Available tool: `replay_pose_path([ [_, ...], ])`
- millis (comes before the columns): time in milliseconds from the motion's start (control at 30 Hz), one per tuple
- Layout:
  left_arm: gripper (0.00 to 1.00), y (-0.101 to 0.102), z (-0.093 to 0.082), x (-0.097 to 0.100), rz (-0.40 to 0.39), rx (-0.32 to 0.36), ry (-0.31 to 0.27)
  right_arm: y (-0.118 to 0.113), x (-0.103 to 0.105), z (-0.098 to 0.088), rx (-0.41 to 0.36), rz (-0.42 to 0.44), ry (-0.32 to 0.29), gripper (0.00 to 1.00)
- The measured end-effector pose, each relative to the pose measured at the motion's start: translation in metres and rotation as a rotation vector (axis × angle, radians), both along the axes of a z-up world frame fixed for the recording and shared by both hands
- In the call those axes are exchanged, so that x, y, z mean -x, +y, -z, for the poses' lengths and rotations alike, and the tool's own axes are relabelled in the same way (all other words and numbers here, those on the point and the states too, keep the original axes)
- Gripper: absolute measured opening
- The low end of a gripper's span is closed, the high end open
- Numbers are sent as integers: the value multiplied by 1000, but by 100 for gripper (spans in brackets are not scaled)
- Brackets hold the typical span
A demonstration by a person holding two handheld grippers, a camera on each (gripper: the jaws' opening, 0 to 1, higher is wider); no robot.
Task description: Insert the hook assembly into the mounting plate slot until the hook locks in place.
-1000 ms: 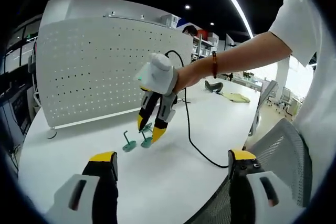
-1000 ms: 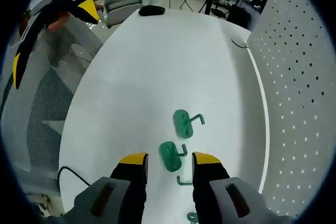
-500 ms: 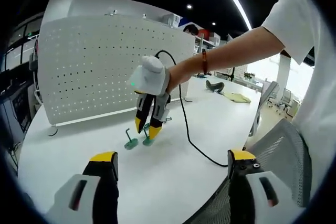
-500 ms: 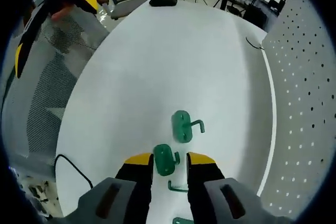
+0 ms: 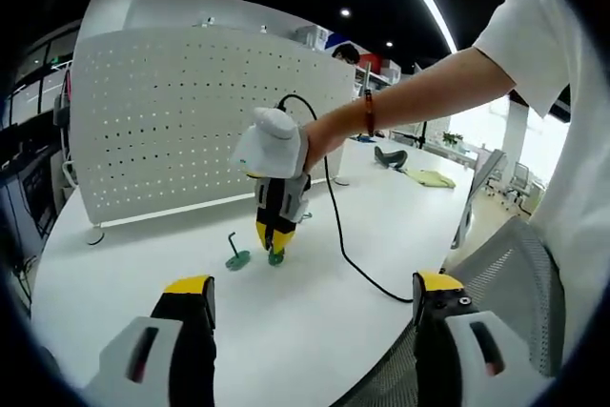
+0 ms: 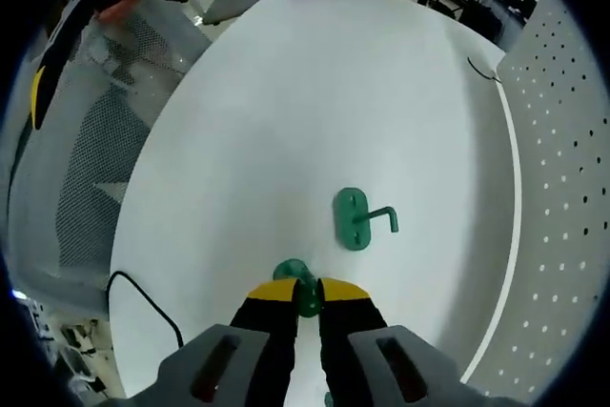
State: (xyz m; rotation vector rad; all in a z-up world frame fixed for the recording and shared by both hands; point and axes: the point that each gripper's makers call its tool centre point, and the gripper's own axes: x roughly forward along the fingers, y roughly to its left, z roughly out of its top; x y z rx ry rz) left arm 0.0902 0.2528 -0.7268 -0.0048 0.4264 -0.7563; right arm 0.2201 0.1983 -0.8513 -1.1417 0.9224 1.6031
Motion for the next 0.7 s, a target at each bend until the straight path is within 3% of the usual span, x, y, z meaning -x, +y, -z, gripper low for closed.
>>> replay_pose_path([
  [200,87,-1,0,1,5,0,0,0,3,-2,5,-36,1,15],
  [300,87,-1,0,1,5,-2,1,5,7,-5,-9,-88,4,12],
  [467,86,0,1,2,2,-4,4,12,9,-9,-16,-77,20,6],
  [600,86,0,2,2,2,-5,6,11,1,-9,0,-12,10,4],
  [700,86,0,2,2,3,-5,8,10,-3,-10,1,103,36,2],
])
